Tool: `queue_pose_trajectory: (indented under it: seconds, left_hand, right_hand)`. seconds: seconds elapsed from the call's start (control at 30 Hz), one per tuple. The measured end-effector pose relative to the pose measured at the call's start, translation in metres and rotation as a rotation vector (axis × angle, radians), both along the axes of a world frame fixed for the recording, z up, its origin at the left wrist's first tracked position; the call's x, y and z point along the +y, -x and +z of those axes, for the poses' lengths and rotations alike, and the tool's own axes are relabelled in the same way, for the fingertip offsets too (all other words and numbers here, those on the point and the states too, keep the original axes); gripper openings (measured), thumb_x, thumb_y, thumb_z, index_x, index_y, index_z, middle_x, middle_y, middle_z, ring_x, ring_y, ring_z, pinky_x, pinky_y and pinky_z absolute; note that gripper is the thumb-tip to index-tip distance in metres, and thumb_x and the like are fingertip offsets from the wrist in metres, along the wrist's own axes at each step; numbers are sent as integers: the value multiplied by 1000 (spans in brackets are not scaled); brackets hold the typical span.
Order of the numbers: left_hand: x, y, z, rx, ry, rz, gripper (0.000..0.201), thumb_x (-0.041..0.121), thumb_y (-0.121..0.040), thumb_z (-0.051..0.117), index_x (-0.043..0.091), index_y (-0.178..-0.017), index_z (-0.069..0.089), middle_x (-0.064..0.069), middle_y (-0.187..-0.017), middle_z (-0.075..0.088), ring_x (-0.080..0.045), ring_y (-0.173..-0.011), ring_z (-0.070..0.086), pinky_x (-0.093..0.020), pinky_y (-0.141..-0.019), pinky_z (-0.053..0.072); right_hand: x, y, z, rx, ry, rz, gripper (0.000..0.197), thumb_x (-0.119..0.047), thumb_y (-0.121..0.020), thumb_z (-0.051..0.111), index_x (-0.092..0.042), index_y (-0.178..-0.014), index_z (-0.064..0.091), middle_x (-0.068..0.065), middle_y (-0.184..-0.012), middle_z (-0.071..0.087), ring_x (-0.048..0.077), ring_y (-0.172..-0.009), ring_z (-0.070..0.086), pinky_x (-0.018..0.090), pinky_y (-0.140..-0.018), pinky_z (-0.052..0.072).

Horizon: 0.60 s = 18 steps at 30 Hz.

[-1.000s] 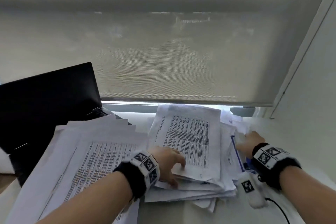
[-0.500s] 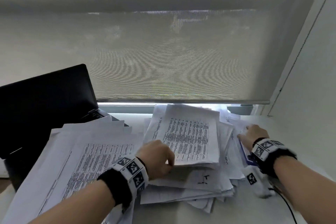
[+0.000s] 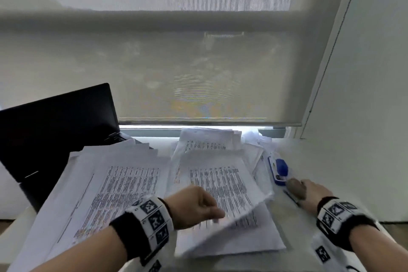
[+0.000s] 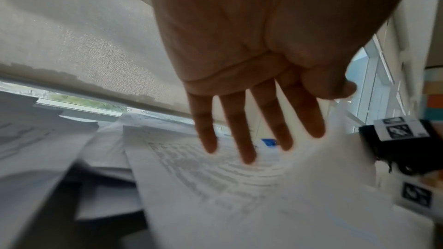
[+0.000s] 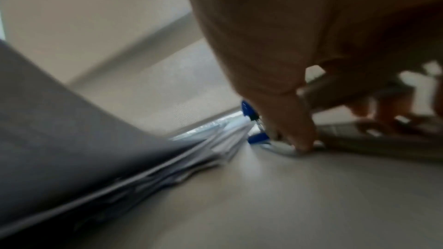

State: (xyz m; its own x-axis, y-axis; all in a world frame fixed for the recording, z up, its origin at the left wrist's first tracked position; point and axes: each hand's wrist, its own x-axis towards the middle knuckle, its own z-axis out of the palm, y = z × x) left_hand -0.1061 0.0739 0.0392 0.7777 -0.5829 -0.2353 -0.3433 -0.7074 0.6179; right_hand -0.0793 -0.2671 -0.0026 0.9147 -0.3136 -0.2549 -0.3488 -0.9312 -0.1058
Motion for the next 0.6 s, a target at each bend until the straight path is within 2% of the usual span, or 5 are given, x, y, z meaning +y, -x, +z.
queue_pose_trajectory:
  seconds: [0.07,0.13,0.23,0.43,0.6]
  left_hand:
    - [13,15,-6,-117,-319,-59,73,86,-73,41,30,-114,63,6,-126,60,-16,-117,55,-46,-104,43]
    - [38,31,-17,-179,-697,-49,98,94,-64,38,36,-143,34,5,-156,25,-27,-146,20,-63,-114,18]
    - [79,46,-32,-90,-869,65,102,78,-70,59,47,-149,4,8,-162,-12,-35,-148,-14,-75,-107,-6]
    - [115,47,-31,23,-773,265,97,42,-83,63,44,-152,-6,3,-163,-17,-35,-149,-5,-59,-116,13]
    - [84,37,-21,-39,-713,204,120,88,-58,58,46,-151,-5,2,-163,-16,-35,-150,-1,-67,-113,5]
  right_hand:
    - [-2,11,2,-77,-49,23,18,-47,-88,56,-29,-91,56,8,-112,64,26,-107,61,24,-79,43]
    - [-5,18,6,-157,-108,-36,28,-46,-88,58,-19,-83,64,13,-96,68,30,-94,65,25,-71,41]
    - [-10,23,16,-349,-227,-128,44,-47,-89,56,-5,-79,67,17,-71,65,32,-69,61,30,-65,44]
    - [9,33,41,-427,-255,-24,22,-33,-81,67,-12,-76,65,8,-66,65,28,-65,61,30,-62,44]
    - [51,39,58,-368,-258,165,12,-18,-76,70,-21,-86,64,5,-78,65,24,-73,60,25,-61,37]
